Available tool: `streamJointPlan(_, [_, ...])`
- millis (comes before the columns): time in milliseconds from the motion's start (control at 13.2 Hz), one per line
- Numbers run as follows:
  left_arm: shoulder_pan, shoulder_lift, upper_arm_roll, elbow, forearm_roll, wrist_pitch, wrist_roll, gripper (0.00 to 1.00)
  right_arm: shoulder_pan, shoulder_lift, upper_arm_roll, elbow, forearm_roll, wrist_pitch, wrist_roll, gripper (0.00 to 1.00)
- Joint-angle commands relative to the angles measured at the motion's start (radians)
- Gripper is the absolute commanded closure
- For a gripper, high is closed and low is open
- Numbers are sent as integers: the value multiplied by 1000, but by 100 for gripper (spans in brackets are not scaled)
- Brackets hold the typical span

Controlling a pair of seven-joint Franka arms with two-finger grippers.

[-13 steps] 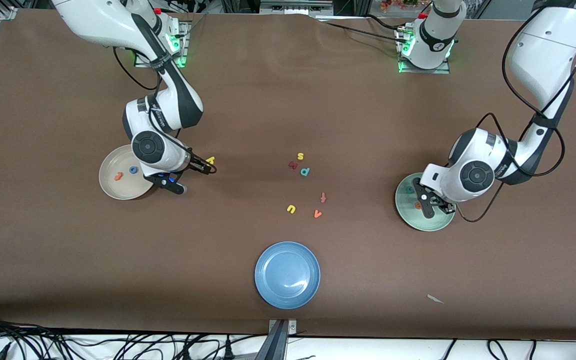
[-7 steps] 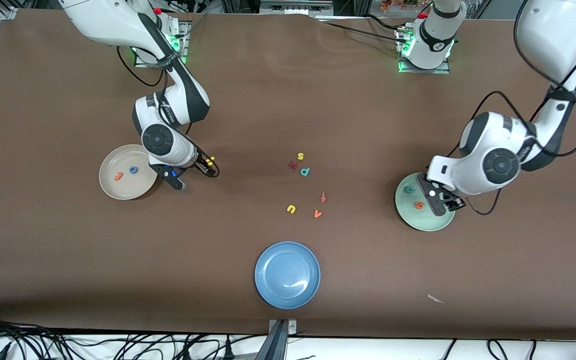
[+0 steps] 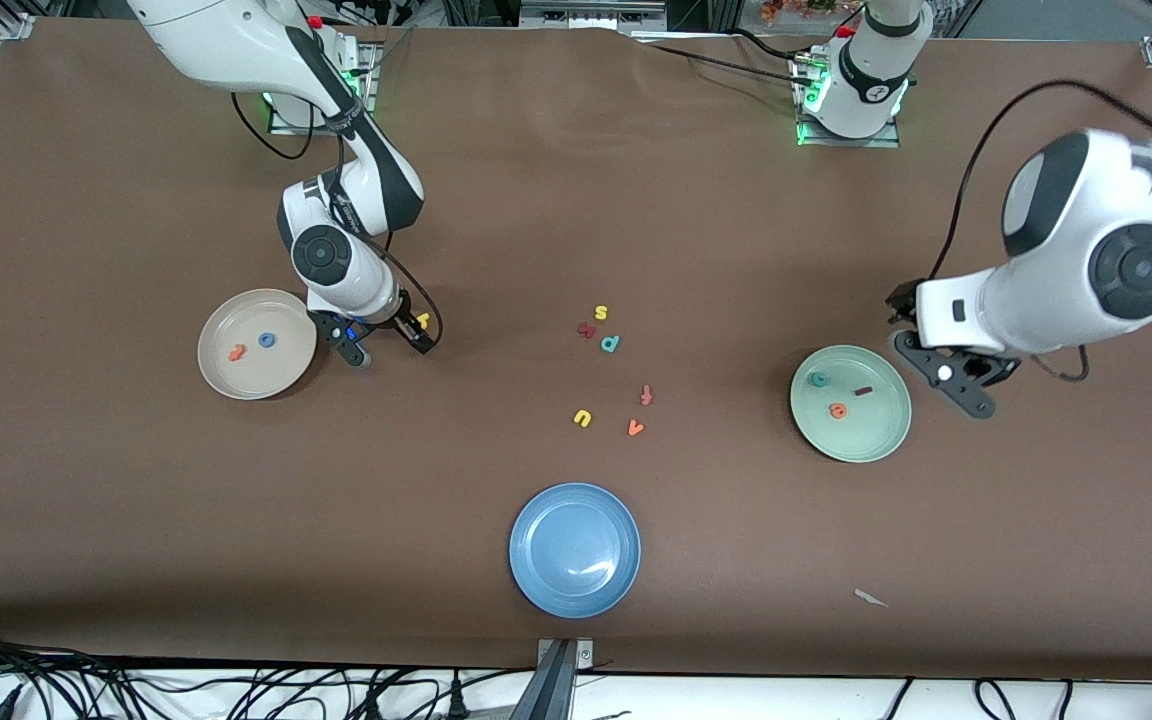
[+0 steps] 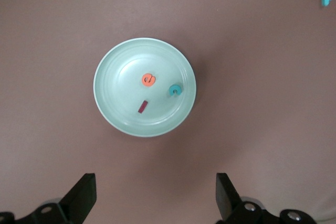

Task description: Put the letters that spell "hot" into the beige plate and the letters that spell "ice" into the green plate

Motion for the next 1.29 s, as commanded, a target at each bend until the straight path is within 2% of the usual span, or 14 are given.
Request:
streamJointPlan(0, [-53,-109,44,8,-61,-50,-131,0,-7,-29,13,-38,10,22,18,12])
streamJointPlan(227, [-236,-183,261,27,-156,-92,-263,0,-7,-28,14,-43,10,34,41,12])
streamJointPlan(454, [-302,-258,443,-9,-179,-11,-266,0,-6,-17,16,-52,10,74,55,12])
streamJointPlan(530, [-326,-280,471,-32,-178,-10,-281,0,-6,-15,16,-53,10,74,55,12])
streamJointPlan(757, [-325,-302,471,-57,-173,-9,-430,0,-6,-5,17,-52,10,77,55,12])
streamJointPlan(1059, [-339,-302,472,-43,-173,-10,-432,0,2,6,22,-49,10,79,55,13])
streamJointPlan(1211, [-347,-295,474,-43,-175,-4,-435,0,4,11,23,-47,10,83,55,20])
